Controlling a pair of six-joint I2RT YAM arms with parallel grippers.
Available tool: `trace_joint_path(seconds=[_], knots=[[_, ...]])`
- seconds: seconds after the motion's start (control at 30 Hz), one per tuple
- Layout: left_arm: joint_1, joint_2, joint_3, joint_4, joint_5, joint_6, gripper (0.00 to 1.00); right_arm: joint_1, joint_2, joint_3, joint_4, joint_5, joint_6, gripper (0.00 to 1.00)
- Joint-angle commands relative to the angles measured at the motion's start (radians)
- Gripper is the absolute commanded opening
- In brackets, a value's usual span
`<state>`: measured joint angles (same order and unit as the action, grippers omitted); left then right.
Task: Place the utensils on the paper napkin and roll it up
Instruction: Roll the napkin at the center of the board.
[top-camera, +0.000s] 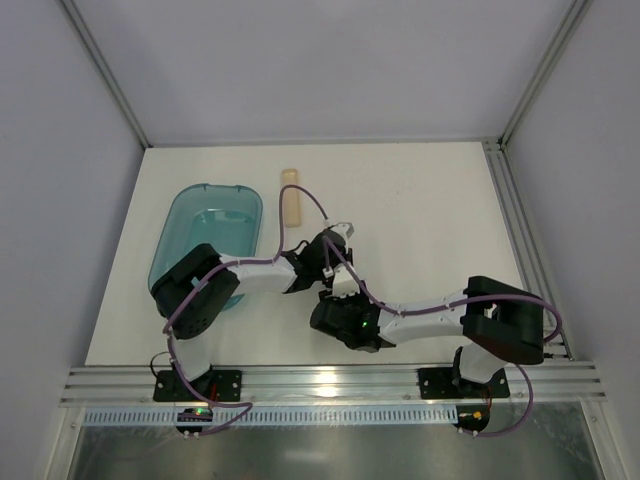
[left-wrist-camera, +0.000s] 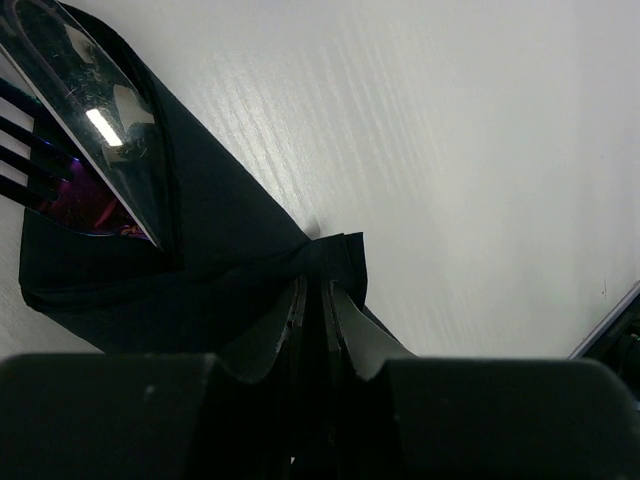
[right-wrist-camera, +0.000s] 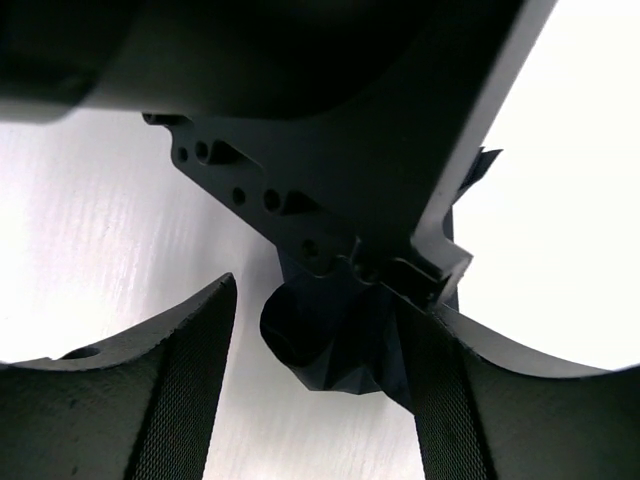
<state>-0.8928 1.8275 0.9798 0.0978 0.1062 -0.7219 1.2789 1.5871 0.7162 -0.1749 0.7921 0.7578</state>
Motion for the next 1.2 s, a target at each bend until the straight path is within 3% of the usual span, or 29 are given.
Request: trace_joint_path(seconds=[0.0, 0.3, 0.47, 0.7, 0.87, 1.17], knots=[[-0.012, -0.002, 0.033, 0.022, 0.01, 0.013, 0.15, 0.013, 0.02, 0.046, -0.057, 0.048, 0.005, 0.64], [-0.009, -0.004, 0.036, 0.019, 0.009, 0.01, 0.15, 0.014, 0.016, 0.042, -0.08, 0.059, 0.04, 0.47], [-0.009, -0.013, 0.045, -0.012, -0.008, 0.022, 0.15, 0.014, -0.035, 0.014, -0.083, 0.067, 0.08, 0.3], [-0.001, -0.03, 0.066, -0.059, -0.036, 0.048, 0.17, 0.014, -0.102, -0.04, -0.075, 0.075, 0.141, 0.24], [0.028, -0.075, 0.073, -0.095, -0.062, 0.072, 0.2, 0.008, -0.141, -0.096, -0.023, 0.07, 0.173, 0.13], [0.081, -0.22, -0.021, -0.174, -0.152, 0.104, 0.25, -0.024, -0.226, -0.181, 0.092, 0.018, 0.19, 0.07]])
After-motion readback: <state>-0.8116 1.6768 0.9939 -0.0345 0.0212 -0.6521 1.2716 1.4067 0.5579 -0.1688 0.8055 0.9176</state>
